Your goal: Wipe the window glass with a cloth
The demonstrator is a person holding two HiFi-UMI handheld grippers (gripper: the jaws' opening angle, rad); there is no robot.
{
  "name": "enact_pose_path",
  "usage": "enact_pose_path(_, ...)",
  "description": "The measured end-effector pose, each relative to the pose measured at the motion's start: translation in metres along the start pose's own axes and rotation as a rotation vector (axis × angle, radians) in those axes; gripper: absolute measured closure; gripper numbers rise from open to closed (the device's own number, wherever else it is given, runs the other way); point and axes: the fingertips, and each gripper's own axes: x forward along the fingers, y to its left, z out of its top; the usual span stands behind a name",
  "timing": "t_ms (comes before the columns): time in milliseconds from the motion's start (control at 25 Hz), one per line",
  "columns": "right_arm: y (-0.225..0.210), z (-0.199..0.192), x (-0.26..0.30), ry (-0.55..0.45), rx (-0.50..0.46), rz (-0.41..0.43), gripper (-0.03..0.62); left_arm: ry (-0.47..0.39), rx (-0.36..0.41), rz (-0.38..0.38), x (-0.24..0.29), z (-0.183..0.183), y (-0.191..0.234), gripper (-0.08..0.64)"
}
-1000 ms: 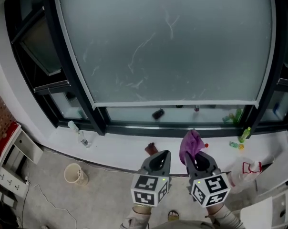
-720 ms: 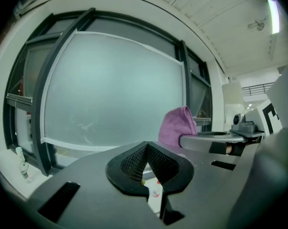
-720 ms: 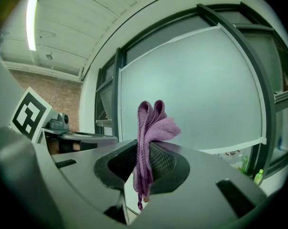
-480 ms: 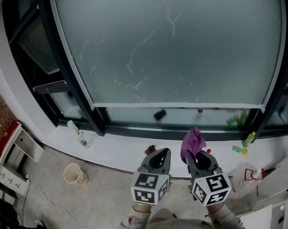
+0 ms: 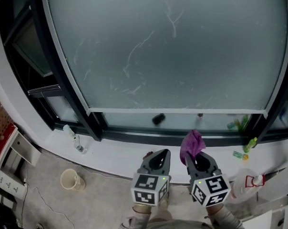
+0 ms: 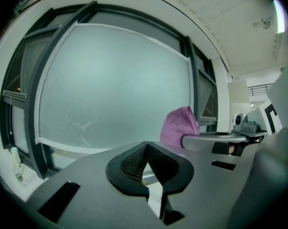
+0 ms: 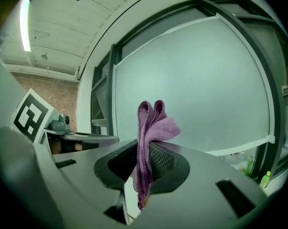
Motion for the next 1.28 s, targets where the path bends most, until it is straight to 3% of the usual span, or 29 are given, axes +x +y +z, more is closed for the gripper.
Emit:
enact_pose_path(840, -0.072, 0.068, 0.190, -0.071, -0.073, -0.064, 0.537, -0.053, 0.056, -0.081, 0.159, 0.086, 0.121, 0.555)
enact_pose_path(1280, -0.091, 0.168, 0.300, -0.197, -0.190, -0.038, 0.537, -0.134, 0.123, -0.110, 0.237, 0.171, 0.190, 0.557)
